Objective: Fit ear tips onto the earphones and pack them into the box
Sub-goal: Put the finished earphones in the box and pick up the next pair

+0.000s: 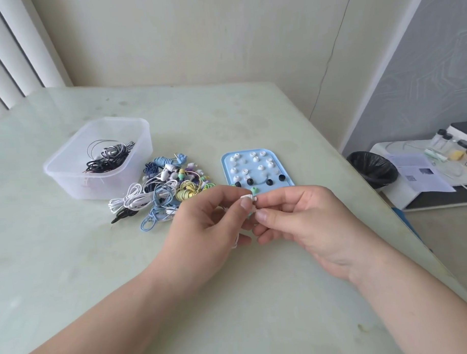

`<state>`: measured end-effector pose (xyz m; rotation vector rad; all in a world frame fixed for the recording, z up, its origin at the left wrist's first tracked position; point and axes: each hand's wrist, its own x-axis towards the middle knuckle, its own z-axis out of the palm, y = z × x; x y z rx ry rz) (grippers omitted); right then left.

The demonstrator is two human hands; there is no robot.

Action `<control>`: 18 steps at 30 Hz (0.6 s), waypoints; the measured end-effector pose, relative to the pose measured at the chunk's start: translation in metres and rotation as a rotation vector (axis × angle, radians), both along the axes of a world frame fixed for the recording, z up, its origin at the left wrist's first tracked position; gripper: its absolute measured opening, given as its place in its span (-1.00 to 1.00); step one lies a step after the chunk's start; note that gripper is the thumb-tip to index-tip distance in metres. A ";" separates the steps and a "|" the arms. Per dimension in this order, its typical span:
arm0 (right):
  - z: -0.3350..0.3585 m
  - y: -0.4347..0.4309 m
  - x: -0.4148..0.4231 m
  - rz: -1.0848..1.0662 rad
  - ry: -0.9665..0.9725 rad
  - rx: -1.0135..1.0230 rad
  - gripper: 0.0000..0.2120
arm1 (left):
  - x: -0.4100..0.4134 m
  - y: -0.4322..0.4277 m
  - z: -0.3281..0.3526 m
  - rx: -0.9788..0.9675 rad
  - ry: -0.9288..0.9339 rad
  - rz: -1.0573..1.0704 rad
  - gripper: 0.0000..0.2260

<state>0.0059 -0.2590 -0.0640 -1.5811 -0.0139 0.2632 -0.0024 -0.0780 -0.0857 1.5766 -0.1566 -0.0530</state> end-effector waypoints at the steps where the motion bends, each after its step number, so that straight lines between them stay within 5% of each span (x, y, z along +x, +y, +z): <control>1: 0.001 0.000 -0.001 -0.007 0.004 0.003 -0.87 | 0.000 -0.001 0.000 -0.009 -0.001 -0.007 -0.90; 10: 0.007 -0.013 0.004 -0.181 -0.085 -0.194 -0.98 | 0.005 0.004 -0.001 -0.074 0.074 0.014 -0.87; 14: -0.001 -0.033 0.020 -0.404 -0.222 -0.403 -0.89 | 0.008 0.003 -0.002 -0.103 0.080 0.011 -0.88; 18: -0.015 -0.035 0.032 -0.382 -0.249 -0.530 -0.88 | 0.008 0.004 -0.001 -0.150 0.077 0.012 -0.86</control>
